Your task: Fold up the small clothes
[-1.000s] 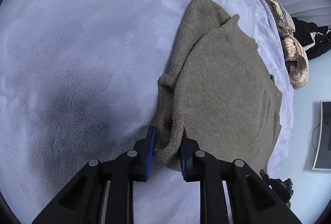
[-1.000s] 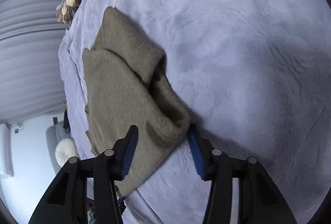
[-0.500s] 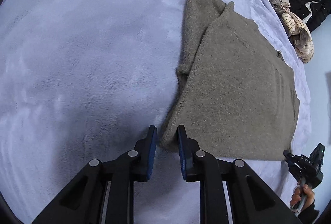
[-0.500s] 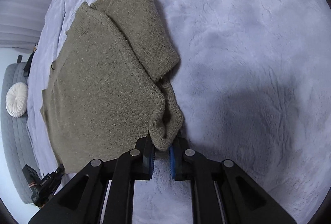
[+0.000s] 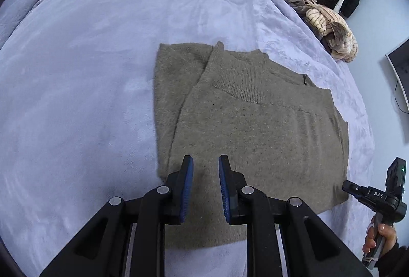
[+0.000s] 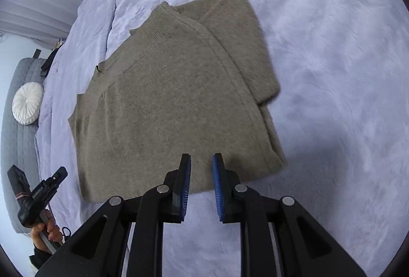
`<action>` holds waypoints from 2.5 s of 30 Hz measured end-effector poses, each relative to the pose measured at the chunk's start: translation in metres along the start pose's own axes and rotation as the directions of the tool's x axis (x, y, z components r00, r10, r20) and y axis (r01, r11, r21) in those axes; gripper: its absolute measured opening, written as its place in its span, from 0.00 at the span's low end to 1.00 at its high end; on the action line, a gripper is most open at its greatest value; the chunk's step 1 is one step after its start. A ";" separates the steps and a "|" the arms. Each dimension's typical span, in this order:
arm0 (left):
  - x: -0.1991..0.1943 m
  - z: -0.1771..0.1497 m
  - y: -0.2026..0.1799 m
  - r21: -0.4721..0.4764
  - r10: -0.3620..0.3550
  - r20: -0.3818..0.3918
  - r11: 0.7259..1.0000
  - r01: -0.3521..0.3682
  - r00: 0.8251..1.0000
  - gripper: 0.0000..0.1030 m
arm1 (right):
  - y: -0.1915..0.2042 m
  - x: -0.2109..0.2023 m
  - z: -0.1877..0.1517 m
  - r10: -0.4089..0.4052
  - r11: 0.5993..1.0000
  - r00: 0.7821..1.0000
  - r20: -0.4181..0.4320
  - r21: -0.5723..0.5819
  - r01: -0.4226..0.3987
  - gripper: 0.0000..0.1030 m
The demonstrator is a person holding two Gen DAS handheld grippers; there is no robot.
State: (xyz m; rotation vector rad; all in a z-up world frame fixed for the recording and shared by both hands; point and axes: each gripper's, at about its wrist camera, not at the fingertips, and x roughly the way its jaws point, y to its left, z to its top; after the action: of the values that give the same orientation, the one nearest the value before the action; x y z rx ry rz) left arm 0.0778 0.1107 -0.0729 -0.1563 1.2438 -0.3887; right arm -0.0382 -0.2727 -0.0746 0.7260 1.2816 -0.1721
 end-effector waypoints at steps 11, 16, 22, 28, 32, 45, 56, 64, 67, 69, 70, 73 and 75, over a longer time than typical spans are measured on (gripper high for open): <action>0.033 -0.014 0.019 -0.017 0.048 -0.092 0.999 -0.050 0.995 0.21 | -0.016 0.039 0.013 -0.075 0.996 0.995 -0.060 -0.047 0.072 0.10; 0.026 -0.028 0.014 -0.004 0.071 -0.105 0.997 -0.072 0.992 0.21 | -0.020 0.024 0.005 -0.066 0.998 0.995 -0.078 -0.005 0.066 0.14; 0.013 -0.043 0.018 -0.023 0.070 -0.111 0.997 -0.073 0.991 0.21 | -0.017 0.005 -0.016 -0.066 0.998 0.994 -0.085 0.012 0.068 0.14; -0.002 -0.049 0.021 -0.015 0.078 -0.118 0.997 -0.080 0.990 0.21 | -0.007 -0.001 -0.040 -0.053 0.998 0.993 -0.102 0.033 0.057 0.14; -0.012 -0.054 0.023 -0.008 0.075 -0.121 0.997 -0.076 0.990 0.21 | 0.002 0.001 -0.058 -0.049 0.998 0.991 -0.123 0.037 0.053 0.14; -0.030 -0.077 0.023 0.062 0.085 -0.161 0.995 -0.076 0.983 0.21 | 0.049 0.006 -0.097 -0.012 1.000 0.984 -0.178 0.015 0.015 0.39; -0.045 -0.082 0.020 0.118 0.114 -0.120 0.988 -0.100 0.986 0.90 | 0.093 0.021 -0.122 0.023 0.998 0.966 -0.257 -0.048 -0.036 0.50; -0.040 -0.079 0.031 0.075 0.132 -0.133 0.990 -0.123 0.982 1.00 | 0.107 0.029 -0.128 0.044 0.997 0.955 -0.292 -0.054 -0.063 0.71; -0.037 -0.079 0.030 0.082 0.148 -0.142 0.987 -0.138 0.979 1.00 | 0.109 0.034 -0.130 0.054 0.997 0.949 -0.309 -0.040 -0.070 0.76; -0.035 -0.079 0.030 0.093 0.170 -0.146 0.983 -0.157 0.975 1.00 | 0.108 0.037 -0.132 0.067 0.997 0.947 -0.315 -0.021 -0.077 0.76; -0.034 -0.079 0.030 0.095 0.181 -0.147 0.981 -0.168 0.972 1.00 | 0.108 0.038 -0.133 0.079 0.996 0.945 -0.316 -0.007 -0.086 0.76; -0.030 -0.079 0.034 0.092 0.226 -0.159 0.973 -0.213 0.961 1.00 | 0.110 0.042 -0.135 0.124 0.992 0.940 -0.319 0.035 -0.119 0.76; -0.022 -0.077 0.038 0.065 0.237 -0.182 0.971 -0.229 0.954 1.00 | 0.112 0.044 -0.135 0.153 0.988 0.936 -0.318 0.058 -0.141 0.76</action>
State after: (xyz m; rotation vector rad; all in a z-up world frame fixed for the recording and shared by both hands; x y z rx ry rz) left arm 0.0069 0.1615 -0.0907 0.0670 1.4227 -0.2286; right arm -0.0779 -0.0968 -0.0841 0.9027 1.5302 0.0503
